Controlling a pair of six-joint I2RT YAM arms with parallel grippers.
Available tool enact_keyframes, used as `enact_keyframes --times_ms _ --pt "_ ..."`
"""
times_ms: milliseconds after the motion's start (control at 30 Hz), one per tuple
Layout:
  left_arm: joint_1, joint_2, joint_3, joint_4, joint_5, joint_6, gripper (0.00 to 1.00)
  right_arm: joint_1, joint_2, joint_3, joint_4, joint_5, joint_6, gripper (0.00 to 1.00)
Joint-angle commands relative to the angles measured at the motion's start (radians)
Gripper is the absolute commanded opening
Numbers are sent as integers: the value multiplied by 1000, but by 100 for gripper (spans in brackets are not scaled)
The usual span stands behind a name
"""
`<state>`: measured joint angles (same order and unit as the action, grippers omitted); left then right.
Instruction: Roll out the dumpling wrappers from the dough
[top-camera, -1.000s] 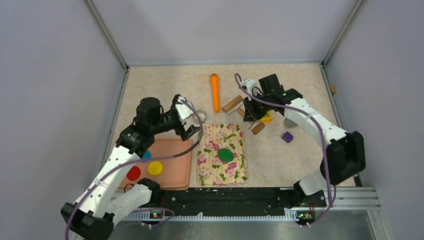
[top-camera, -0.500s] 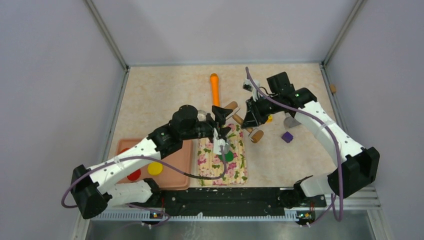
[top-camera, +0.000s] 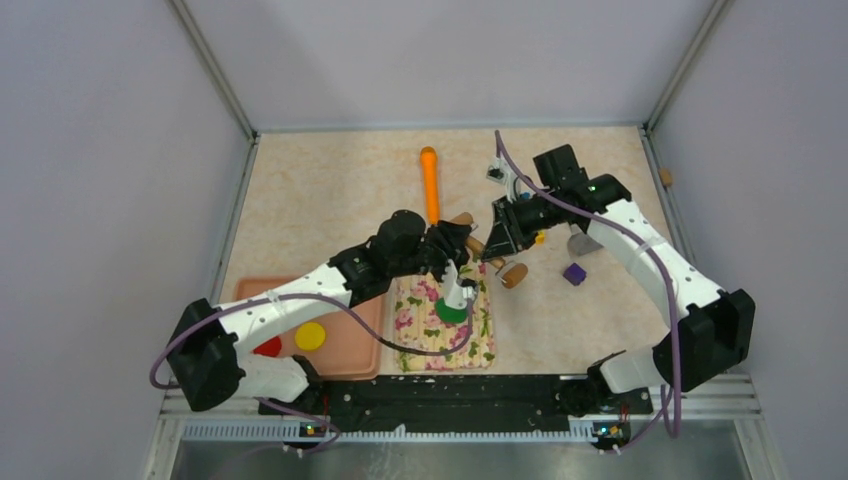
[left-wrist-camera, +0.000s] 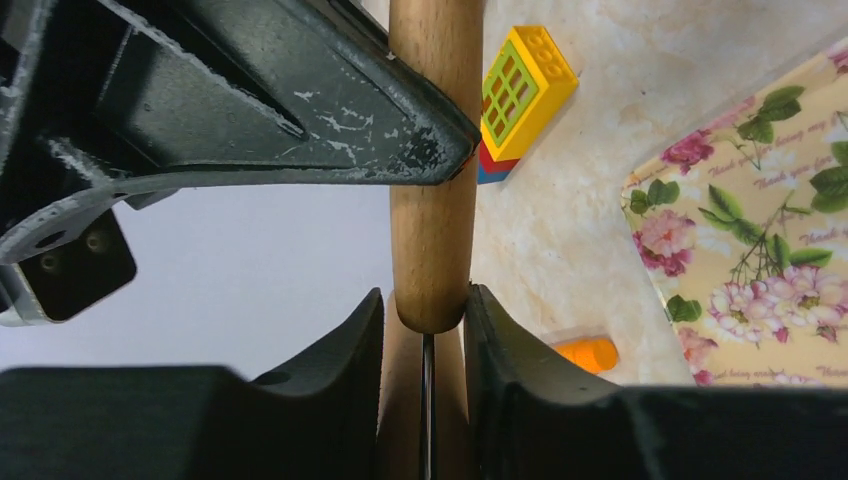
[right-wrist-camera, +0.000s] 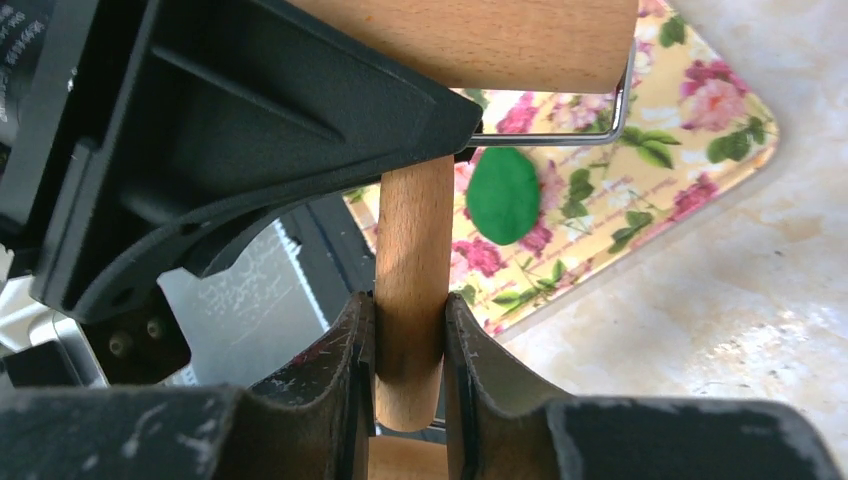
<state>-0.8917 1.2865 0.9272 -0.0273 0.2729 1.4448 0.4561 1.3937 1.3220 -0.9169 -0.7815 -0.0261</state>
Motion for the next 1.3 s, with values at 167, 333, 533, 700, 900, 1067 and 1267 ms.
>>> enact_keyframes --times_ms 167,333,533,700,900,1067,1267 --pt "-15 59 20 138 -94 -24 0 -18 4 40 48 -98 13 0" --pt "-10 49 103 -105 -75 -269 0 -75 7 120 48 -141 6 65" --pt "33 5 213 -385 34 -621 0 -155 -99 191 149 -168 -131 85" --pt "82 -26 281 -528 223 -839 0 -157 -291 -27 352 -133 -203 92" --pt "245 6 333 -584 578 -1080 0 -104 -217 -21 143 -206 -371 88" --pt "305 102 439 -639 754 -1121 0 -93 -223 -116 315 -215 -248 88" --pt "316 129 446 -585 846 -1190 0 -82 -159 -105 378 -258 -191 84"
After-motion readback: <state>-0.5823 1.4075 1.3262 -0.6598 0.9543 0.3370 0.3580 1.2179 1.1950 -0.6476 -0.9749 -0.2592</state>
